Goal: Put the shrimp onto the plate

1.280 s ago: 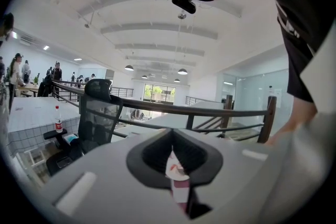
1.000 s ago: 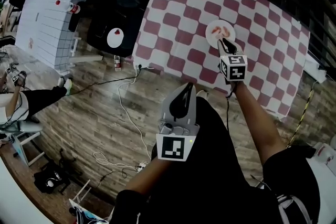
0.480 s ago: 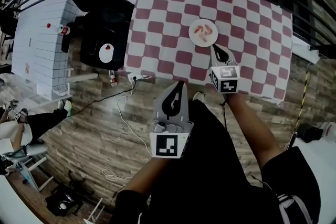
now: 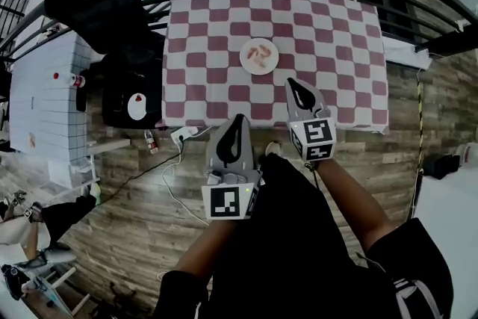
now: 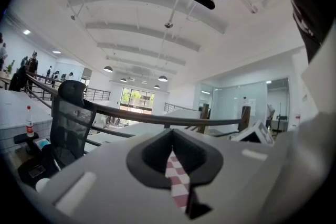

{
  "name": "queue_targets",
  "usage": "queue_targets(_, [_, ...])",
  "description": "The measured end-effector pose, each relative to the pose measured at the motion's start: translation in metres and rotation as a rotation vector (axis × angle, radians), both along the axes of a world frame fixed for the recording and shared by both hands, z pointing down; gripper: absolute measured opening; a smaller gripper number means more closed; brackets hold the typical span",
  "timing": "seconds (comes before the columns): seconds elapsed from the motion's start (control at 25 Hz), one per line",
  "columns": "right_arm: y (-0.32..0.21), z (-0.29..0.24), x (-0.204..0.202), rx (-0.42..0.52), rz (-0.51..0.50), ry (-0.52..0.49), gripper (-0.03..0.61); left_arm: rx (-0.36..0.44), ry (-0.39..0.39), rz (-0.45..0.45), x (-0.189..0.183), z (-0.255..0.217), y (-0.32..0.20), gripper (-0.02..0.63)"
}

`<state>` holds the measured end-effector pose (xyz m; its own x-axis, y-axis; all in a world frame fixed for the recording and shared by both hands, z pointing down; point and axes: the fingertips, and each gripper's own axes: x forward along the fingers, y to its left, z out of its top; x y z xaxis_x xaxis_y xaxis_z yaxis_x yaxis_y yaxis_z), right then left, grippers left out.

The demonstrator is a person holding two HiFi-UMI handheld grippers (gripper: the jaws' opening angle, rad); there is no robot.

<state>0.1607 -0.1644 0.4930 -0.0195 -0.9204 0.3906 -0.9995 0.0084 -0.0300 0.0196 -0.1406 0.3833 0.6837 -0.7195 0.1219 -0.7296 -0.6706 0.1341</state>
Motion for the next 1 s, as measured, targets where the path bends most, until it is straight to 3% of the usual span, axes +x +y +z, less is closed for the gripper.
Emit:
queue_targets(0.48, [0.079,-0.084,0.003,0.12,0.147,-0.039,-0.001,0.021,0.04,0.159,0.044,-0.008,0.018,0.009])
queue_targets(1.0, [0.144,-0.161,0.02,0.291,0.276,0.064,-0.002,0.07,0.067,0.301,0.095,-0.038,0.059,0.009])
